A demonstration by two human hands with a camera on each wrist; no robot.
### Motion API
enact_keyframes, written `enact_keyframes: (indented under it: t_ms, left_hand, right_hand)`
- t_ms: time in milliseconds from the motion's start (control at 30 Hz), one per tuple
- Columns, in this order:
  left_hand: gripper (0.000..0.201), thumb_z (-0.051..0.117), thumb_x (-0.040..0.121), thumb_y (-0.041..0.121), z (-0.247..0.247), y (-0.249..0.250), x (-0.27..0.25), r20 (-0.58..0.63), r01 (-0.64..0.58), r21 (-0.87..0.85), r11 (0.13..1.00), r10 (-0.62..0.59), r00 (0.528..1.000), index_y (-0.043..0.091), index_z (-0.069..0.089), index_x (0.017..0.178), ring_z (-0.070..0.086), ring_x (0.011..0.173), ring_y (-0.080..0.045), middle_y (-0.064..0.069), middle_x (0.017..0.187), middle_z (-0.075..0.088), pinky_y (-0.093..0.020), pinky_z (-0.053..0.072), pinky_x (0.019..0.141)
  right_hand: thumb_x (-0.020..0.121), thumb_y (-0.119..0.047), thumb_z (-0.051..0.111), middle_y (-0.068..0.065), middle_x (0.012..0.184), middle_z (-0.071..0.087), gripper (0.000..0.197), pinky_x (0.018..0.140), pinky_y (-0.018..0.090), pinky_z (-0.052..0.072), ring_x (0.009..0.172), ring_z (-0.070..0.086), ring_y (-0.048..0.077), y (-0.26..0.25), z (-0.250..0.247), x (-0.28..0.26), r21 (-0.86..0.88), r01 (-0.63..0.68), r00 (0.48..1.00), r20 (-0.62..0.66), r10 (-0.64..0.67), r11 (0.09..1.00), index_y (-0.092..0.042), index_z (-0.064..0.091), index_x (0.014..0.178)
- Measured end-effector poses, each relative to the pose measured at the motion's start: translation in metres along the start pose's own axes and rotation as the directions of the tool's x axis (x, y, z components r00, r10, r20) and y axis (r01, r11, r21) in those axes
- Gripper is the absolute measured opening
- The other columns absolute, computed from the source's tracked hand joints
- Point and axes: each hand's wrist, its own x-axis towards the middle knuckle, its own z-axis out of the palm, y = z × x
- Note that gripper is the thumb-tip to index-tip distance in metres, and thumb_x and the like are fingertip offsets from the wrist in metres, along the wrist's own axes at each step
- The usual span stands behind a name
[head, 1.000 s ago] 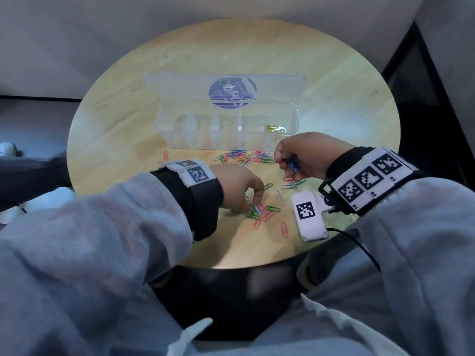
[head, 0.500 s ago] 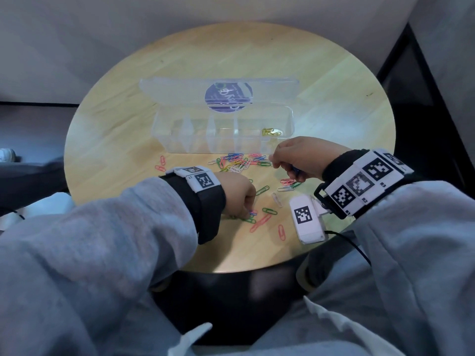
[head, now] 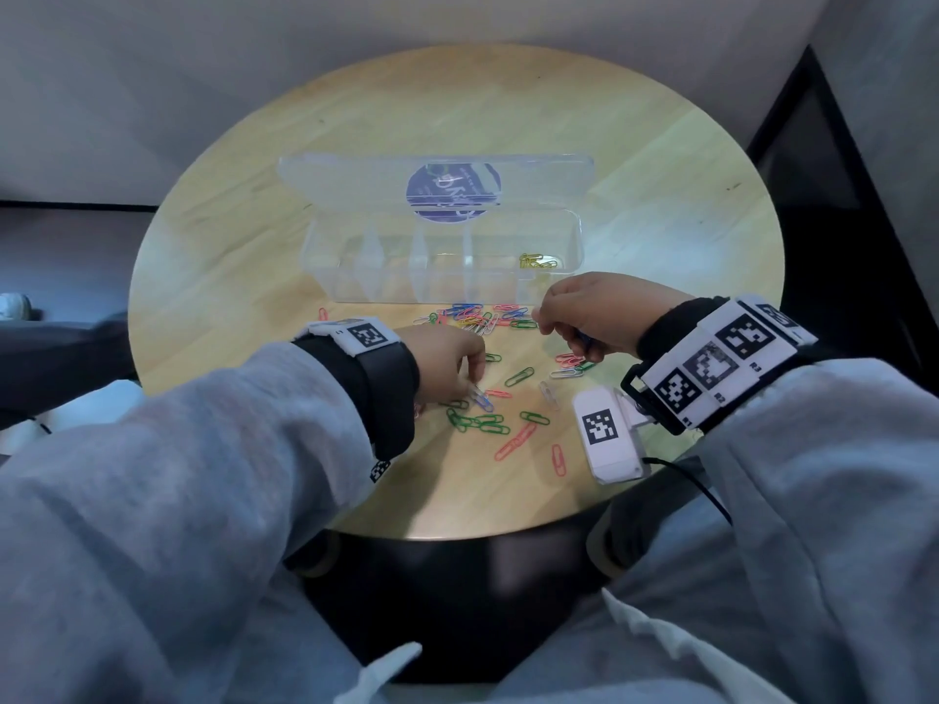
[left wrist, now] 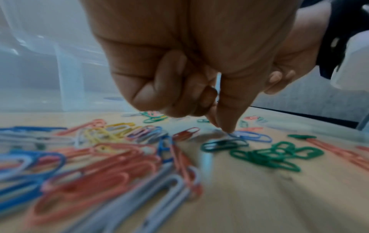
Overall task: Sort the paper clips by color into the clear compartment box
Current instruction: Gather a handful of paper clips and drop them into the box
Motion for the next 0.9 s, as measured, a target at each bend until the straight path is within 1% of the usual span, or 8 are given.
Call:
enact_keyframes:
  t_ms: [100,200,400,500,633,700,800,900]
  left_hand:
    - [0.014,0.064,0.084,0.029,0.001,0.001,0.001,-0.025,-0.017,-0.033,0.999,0.016,1.0,0.027,0.05,0.088,0.055,0.067,-0.017,0.008,0.067,0.047,-0.025,0.036,0.056]
    - [0.015,0.067,0.082,0.032,0.002,0.006,0.001,-0.017,-0.059,0.004,0.998,0.059,0.998,0.026,0.055,0.089,0.04,0.058,-0.006,0.01,0.066,0.041,-0.024,0.03,0.052]
    - [0.017,0.066,0.083,0.036,0.0,0.011,0.002,0.013,-0.071,0.169,0.983,0.07,0.997,0.023,0.059,0.091,0.046,0.076,-0.016,0.01,0.069,0.041,-0.024,0.027,0.051]
    - [0.02,0.064,0.085,0.039,0.0,0.012,0.002,0.027,-0.076,0.199,0.977,0.072,0.997,0.022,0.062,0.096,0.046,0.078,-0.016,0.011,0.07,0.041,-0.022,0.027,0.05]
    - [0.014,0.062,0.087,0.036,0.002,0.013,0.002,0.042,-0.066,0.207,0.976,0.059,0.997,0.024,0.055,0.087,0.047,0.077,-0.015,0.011,0.071,0.042,-0.022,0.027,0.05]
    - [0.012,0.06,0.087,0.032,0.003,0.013,0.001,0.057,-0.058,0.194,0.979,0.048,0.997,0.023,0.053,0.083,0.046,0.073,-0.014,0.011,0.069,0.043,-0.022,0.028,0.05]
    - [0.015,0.061,0.083,0.023,-0.006,0.009,-0.003,0.043,-0.029,0.056,0.998,0.027,0.999,0.025,0.051,0.071,0.051,0.068,-0.014,0.01,0.067,0.049,-0.023,0.035,0.053]
    - [0.025,0.064,0.083,0.014,-0.026,0.004,-0.006,0.033,-0.004,-0.316,0.949,0.015,0.999,0.021,0.048,0.066,0.043,0.056,-0.011,0.006,0.059,0.046,-0.021,0.035,0.052]
  right_hand:
    - [0.092,-0.016,0.048,0.004,0.063,0.041,0.019,0.046,0.024,0.035,0.05,0.041,0.017,0.001,0.0,0.002,-0.015,0.002,1.0,0.005,-0.002,1.0,-0.01,0.052,0.075]
    - [0.092,-0.018,0.049,0.005,0.063,0.042,0.018,0.047,0.025,0.036,0.051,0.042,0.018,0.002,0.001,0.003,-0.041,0.003,1.0,0.002,-0.003,0.999,-0.01,0.053,0.075]
    - [0.092,-0.022,0.049,0.006,0.062,0.043,0.02,0.049,0.026,0.036,0.05,0.042,0.018,0.003,0.002,0.003,-0.078,0.01,1.0,0.013,-0.009,0.997,-0.012,0.053,0.075]
    - [0.092,-0.022,0.049,0.005,0.062,0.043,0.02,0.049,0.026,0.035,0.05,0.042,0.018,0.003,0.002,0.003,-0.077,0.011,1.0,0.018,-0.01,0.997,-0.011,0.053,0.076]
    - [0.092,-0.019,0.048,0.005,0.062,0.042,0.02,0.048,0.025,0.035,0.051,0.042,0.017,0.0,0.001,0.001,-0.054,0.017,0.999,0.028,-0.016,0.998,-0.01,0.052,0.075]
    - [0.092,-0.012,0.047,0.005,0.062,0.041,0.018,0.046,0.025,0.034,0.05,0.041,0.017,-0.001,0.0,0.0,0.026,0.013,0.999,0.049,-0.014,1.0,-0.009,0.051,0.074]
    - [0.088,0.002,0.039,0.007,0.065,0.041,0.019,0.043,0.023,0.033,0.051,0.04,0.016,-0.005,-0.002,-0.001,0.202,-0.015,0.994,0.108,-0.007,0.979,-0.007,0.05,0.075]
    - [0.085,0.011,0.028,0.009,0.071,0.045,0.029,0.04,0.019,0.042,0.055,0.045,0.017,-0.013,-0.006,-0.003,0.372,-0.014,0.994,0.105,-0.027,0.928,-0.007,0.049,0.076]
